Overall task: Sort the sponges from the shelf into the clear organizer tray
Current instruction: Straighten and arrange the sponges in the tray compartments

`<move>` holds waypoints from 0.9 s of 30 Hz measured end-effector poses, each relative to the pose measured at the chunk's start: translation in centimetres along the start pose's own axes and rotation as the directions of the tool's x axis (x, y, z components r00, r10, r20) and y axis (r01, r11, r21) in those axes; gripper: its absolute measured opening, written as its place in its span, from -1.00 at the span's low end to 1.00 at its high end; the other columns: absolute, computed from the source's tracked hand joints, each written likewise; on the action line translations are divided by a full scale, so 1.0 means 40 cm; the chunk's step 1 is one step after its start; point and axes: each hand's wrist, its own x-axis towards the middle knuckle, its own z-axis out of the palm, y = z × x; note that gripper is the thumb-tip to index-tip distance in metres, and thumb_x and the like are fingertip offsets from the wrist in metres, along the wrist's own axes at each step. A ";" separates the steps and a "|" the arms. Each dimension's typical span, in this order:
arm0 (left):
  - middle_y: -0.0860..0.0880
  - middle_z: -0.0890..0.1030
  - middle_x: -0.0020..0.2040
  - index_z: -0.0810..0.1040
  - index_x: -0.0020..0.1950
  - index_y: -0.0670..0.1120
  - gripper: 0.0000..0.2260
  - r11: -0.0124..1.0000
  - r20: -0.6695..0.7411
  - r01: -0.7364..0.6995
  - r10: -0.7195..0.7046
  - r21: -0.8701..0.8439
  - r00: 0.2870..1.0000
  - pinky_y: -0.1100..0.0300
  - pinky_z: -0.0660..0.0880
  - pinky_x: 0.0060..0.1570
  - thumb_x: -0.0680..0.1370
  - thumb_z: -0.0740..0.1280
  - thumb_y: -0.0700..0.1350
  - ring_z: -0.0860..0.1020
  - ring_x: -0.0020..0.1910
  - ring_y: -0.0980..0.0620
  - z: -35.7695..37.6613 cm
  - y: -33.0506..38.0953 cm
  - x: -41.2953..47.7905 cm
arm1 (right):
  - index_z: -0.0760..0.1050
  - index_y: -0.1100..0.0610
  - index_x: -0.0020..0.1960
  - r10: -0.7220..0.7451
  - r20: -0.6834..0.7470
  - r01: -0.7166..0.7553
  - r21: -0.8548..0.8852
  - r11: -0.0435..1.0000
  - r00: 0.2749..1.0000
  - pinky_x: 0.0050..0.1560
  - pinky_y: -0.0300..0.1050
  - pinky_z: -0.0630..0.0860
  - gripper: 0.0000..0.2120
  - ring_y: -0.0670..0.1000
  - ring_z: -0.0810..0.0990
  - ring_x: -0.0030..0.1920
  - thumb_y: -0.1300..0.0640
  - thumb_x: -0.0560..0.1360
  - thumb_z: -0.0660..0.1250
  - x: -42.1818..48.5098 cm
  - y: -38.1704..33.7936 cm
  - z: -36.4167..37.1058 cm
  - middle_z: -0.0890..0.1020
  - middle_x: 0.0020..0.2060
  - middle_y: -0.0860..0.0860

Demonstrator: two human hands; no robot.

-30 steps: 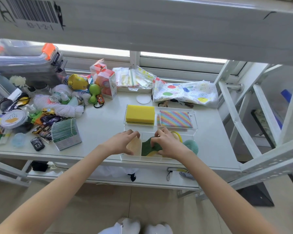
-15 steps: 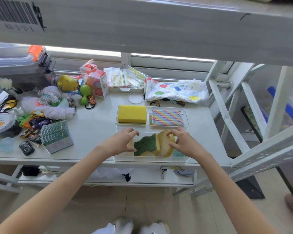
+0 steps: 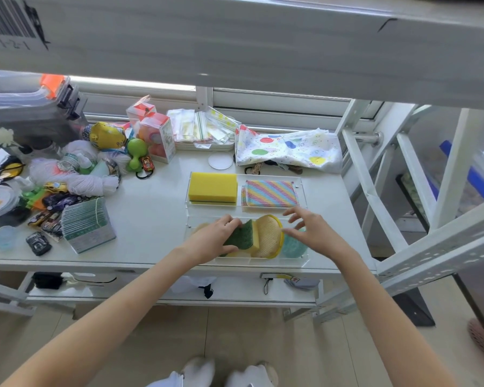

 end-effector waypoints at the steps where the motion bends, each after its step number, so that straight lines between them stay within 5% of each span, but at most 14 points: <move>1: -0.05 0.40 0.28 0.30 0.35 -0.04 -0.56 1.000 0.002 0.003 -0.003 -0.001 1.000 0.03 0.53 0.16 0.53 0.35 0.00 0.50 0.18 -0.07 0.002 -0.003 -0.001 | 0.46 0.08 0.21 0.001 -0.012 -0.001 -0.031 1.000 1.000 0.09 -0.06 0.55 -0.70 0.04 0.59 -0.01 0.13 0.49 0.38 -0.001 0.013 -0.010 0.55 0.06 0.05; 6: -0.05 0.39 0.29 0.28 0.38 -0.04 -0.54 1.000 -0.001 0.016 -0.016 0.003 1.000 0.08 0.51 0.20 0.53 0.35 -0.04 0.51 0.17 -0.06 0.007 -0.008 -0.004 | 0.51 0.04 0.18 -0.002 0.104 0.032 -0.286 0.958 0.995 0.21 0.01 0.46 -0.67 0.07 0.46 0.20 0.20 0.43 0.42 -0.003 0.049 0.023 0.51 0.14 0.09; 15: -0.07 0.39 0.30 0.27 0.39 -0.05 -0.52 1.000 0.007 0.026 -0.026 0.008 1.000 0.08 0.51 0.21 0.53 0.36 -0.07 0.52 0.19 -0.08 0.009 -0.010 -0.002 | 0.53 0.10 0.15 0.021 0.117 0.002 -0.195 0.981 0.993 0.25 -0.05 0.45 -0.63 0.07 0.47 0.12 0.21 0.37 0.50 0.003 0.061 0.026 0.44 0.15 0.11; 23: -0.07 0.39 0.31 0.27 0.40 -0.06 -0.52 1.000 0.002 0.022 -0.022 0.016 1.000 0.11 0.50 0.21 0.53 0.35 -0.07 0.51 0.20 -0.08 0.011 -0.008 -0.003 | 0.55 0.14 0.06 0.007 0.108 0.019 -0.245 0.969 0.994 0.17 -0.02 0.50 -0.66 0.07 0.50 0.05 0.20 0.32 0.54 0.007 0.065 0.021 0.48 0.06 0.08; 27: -0.08 0.40 0.31 0.27 0.39 -0.06 -0.53 0.999 -0.002 0.021 -0.021 0.030 1.000 0.11 0.51 0.19 0.53 0.36 -0.07 0.52 0.18 -0.08 0.009 -0.004 -0.002 | 0.53 0.11 0.10 -0.006 0.122 0.052 -0.375 0.926 0.992 0.13 -0.03 0.50 -0.66 0.06 0.48 0.17 0.12 0.36 0.51 -0.003 0.058 0.027 0.51 0.17 0.04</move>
